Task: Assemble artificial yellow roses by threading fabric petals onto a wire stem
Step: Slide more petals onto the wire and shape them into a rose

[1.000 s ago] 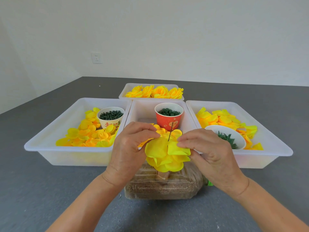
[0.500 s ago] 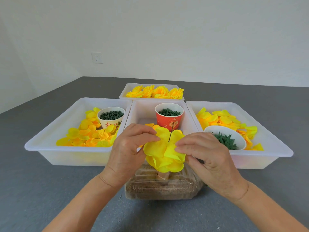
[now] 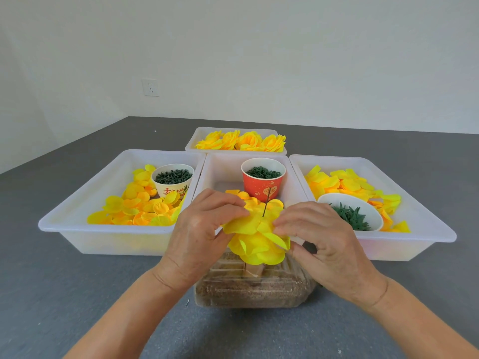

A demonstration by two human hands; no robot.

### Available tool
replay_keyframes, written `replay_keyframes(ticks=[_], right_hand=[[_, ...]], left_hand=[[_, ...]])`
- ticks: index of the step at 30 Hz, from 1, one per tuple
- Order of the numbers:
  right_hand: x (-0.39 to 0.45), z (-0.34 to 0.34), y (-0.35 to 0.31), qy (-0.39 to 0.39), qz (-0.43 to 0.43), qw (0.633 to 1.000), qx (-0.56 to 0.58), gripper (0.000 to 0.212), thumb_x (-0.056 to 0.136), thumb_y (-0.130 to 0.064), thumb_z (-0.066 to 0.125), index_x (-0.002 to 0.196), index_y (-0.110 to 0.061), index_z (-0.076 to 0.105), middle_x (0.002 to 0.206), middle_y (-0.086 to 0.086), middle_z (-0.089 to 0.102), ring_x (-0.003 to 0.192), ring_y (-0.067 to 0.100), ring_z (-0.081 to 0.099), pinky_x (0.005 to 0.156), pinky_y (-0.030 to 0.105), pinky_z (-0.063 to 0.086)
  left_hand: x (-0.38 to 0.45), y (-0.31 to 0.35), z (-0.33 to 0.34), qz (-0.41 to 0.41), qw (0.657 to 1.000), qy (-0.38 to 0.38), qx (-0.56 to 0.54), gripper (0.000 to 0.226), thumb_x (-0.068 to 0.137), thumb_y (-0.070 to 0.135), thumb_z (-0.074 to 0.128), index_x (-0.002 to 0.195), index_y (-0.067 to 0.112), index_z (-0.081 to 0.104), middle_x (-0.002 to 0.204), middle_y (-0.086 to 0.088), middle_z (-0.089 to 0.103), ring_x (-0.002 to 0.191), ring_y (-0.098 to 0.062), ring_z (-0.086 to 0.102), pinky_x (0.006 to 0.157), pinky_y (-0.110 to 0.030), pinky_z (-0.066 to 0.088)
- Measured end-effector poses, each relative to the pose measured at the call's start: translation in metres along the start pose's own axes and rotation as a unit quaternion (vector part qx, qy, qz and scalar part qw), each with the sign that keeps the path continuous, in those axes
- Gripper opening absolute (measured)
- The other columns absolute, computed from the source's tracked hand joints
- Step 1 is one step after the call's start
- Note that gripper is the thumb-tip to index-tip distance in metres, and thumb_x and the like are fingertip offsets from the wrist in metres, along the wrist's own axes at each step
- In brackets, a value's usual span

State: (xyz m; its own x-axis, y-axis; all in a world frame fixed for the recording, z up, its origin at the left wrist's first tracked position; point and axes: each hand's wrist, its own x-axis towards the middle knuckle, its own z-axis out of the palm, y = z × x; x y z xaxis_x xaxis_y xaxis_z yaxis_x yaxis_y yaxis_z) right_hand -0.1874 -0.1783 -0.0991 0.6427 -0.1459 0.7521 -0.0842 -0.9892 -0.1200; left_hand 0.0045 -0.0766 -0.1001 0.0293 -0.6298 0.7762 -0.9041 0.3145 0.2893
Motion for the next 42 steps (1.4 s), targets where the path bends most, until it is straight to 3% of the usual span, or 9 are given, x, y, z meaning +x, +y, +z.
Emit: replay_keyframes(ticks=[5, 8, 14, 25, 30, 33, 36, 39, 42], right_hand=[[0.004, 0.001, -0.003, 0.000, 0.012, 1.000, -0.002, 0.033, 0.065, -0.005, 0.074, 0.097, -0.008, 0.071, 0.099, -0.001, 0.068, 0.095, 0.022, 0.063, 0.076, 0.044, 0.049], [0.006, 0.004, -0.003, 0.005, 0.004, 1.000, -0.008, 0.031, 0.065, -0.001, 0.072, 0.095, -0.008, 0.072, 0.097, -0.001, 0.069, 0.091, 0.024, 0.063, 0.073, 0.044, 0.050], [0.005, 0.008, -0.001, -0.002, -0.011, 1.000, -0.008, 0.027, 0.066, 0.006, 0.065, 0.087, -0.009, 0.074, 0.091, -0.003, 0.071, 0.086, 0.023, 0.065, 0.071, 0.042, 0.050], [0.004, 0.005, -0.003, -0.030, 0.009, 0.999, 0.032, 0.034, 0.067, 0.010, 0.061, 0.092, -0.008, 0.075, 0.096, -0.002, 0.071, 0.090, 0.021, 0.064, 0.074, 0.042, 0.051], [0.005, 0.001, -0.006, -0.063, 0.042, 0.994, 0.076, 0.043, 0.064, 0.017, 0.053, 0.093, -0.006, 0.075, 0.099, -0.001, 0.070, 0.096, 0.021, 0.063, 0.081, 0.039, 0.050], [0.011, -0.005, -0.007, -0.085, 0.100, 0.983, 0.131, 0.039, 0.068, 0.011, 0.048, 0.091, -0.006, 0.075, 0.096, 0.000, 0.072, 0.101, 0.018, 0.061, 0.089, 0.025, 0.046], [0.021, -0.005, -0.011, -0.083, 0.222, 0.949, 0.206, 0.017, 0.086, -0.008, 0.059, 0.083, -0.016, 0.073, 0.090, -0.006, 0.070, 0.094, 0.002, 0.060, 0.080, 0.009, 0.043], [0.030, 0.004, -0.013, -0.054, 0.288, 0.932, 0.215, 0.010, 0.078, -0.016, 0.073, 0.074, -0.024, 0.068, 0.075, -0.012, 0.068, 0.078, -0.002, 0.060, 0.076, 0.016, 0.045], [0.033, 0.011, -0.013, -0.038, 0.344, 0.908, 0.235, 0.018, 0.070, -0.012, 0.079, 0.071, -0.024, 0.065, 0.069, -0.010, 0.066, 0.069, 0.000, 0.058, 0.072, 0.029, 0.047]], left_hand=[[0.002, 0.000, -0.001, 0.011, 1.000, -0.029, -0.001, 0.034, 0.072, -0.002, 0.066, 0.102, 0.010, 0.072, 0.107, -0.003, 0.068, 0.097, -0.017, 0.054, 0.083, -0.023, 0.045], [0.002, 0.000, 0.000, 0.030, 0.998, -0.049, 0.003, 0.035, 0.071, -0.007, 0.064, 0.100, 0.011, 0.073, 0.109, 0.000, 0.068, 0.095, -0.020, 0.056, 0.085, -0.022, 0.044], [-0.001, -0.001, 0.000, 0.054, 0.996, -0.071, 0.017, 0.034, 0.068, -0.010, 0.062, 0.093, 0.009, 0.075, 0.105, -0.001, 0.069, 0.090, -0.028, 0.060, 0.078, -0.037, 0.052], [-0.001, -0.001, -0.003, 0.048, 0.995, -0.089, 0.011, 0.031, 0.077, 0.004, 0.050, 0.096, 0.010, 0.074, 0.103, 0.001, 0.070, 0.091, -0.024, 0.059, 0.079, -0.035, 0.050], [-0.001, 0.001, -0.007, 0.062, 0.993, -0.102, 0.025, 0.030, 0.075, -0.003, 0.056, 0.094, 0.010, 0.075, 0.102, 0.001, 0.071, 0.089, -0.026, 0.061, 0.077, -0.036, 0.052], [0.001, 0.006, -0.011, 0.068, 0.990, -0.116, 0.030, 0.036, 0.077, 0.003, 0.044, 0.094, 0.009, 0.075, 0.101, 0.002, 0.071, 0.091, -0.026, 0.061, 0.079, -0.037, 0.052], [0.003, 0.010, -0.014, 0.069, 0.988, -0.134, 0.028, 0.044, 0.069, 0.002, 0.038, 0.093, 0.007, 0.075, 0.100, 0.001, 0.071, 0.094, -0.027, 0.061, 0.081, -0.039, 0.051], [0.007, 0.016, -0.017, 0.058, 0.986, -0.157, 0.016, 0.045, 0.061, 0.000, 0.045, 0.095, 0.006, 0.074, 0.100, 0.000, 0.071, 0.095, -0.027, 0.060, 0.084, -0.038, 0.050], [0.007, 0.018, -0.021, 0.041, 0.984, -0.172, -0.017, 0.041, 0.069, 0.018, 0.047, 0.099, 0.008, 0.074, 0.104, 0.002, 0.069, 0.099, -0.021, 0.057, 0.089, -0.029, 0.045]])
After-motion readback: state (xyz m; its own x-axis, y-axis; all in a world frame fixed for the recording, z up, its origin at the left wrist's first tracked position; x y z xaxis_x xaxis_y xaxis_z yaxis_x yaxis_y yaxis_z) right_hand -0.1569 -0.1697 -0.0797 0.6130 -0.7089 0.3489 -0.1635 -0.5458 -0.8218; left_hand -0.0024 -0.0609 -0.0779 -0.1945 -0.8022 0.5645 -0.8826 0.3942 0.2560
